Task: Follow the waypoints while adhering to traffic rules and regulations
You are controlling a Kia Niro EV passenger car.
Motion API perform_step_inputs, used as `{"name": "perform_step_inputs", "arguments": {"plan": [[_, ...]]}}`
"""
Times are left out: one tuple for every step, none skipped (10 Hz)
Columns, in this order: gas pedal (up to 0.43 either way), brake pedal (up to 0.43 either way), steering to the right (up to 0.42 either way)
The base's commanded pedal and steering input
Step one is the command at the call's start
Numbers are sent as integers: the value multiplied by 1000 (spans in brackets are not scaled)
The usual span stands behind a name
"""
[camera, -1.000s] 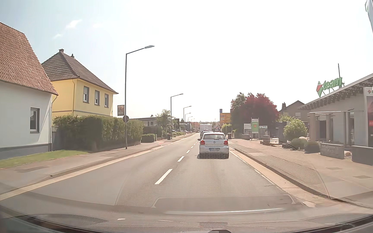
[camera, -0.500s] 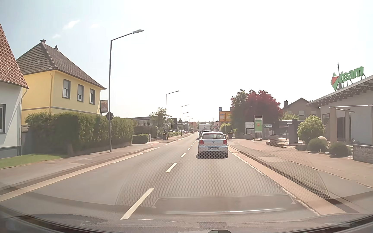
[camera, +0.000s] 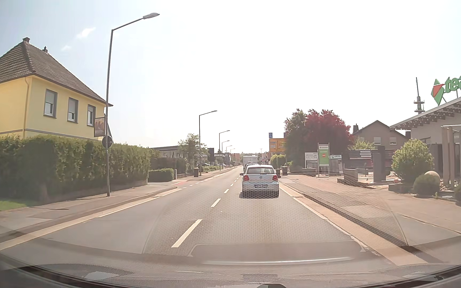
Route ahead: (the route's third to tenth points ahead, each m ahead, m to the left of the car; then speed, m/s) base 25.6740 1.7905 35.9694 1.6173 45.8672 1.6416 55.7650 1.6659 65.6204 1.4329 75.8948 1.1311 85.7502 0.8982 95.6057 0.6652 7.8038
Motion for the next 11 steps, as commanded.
{"name": "perform_step_inputs", "arguments": {"plan": [[157,0,6],[157,0,5],[157,0,5],[157,0,3],[157,0,2],[157,0,1],[157,0,0],[157,0,0],[157,0,0],[157,0,0],[150,0,0]]}}
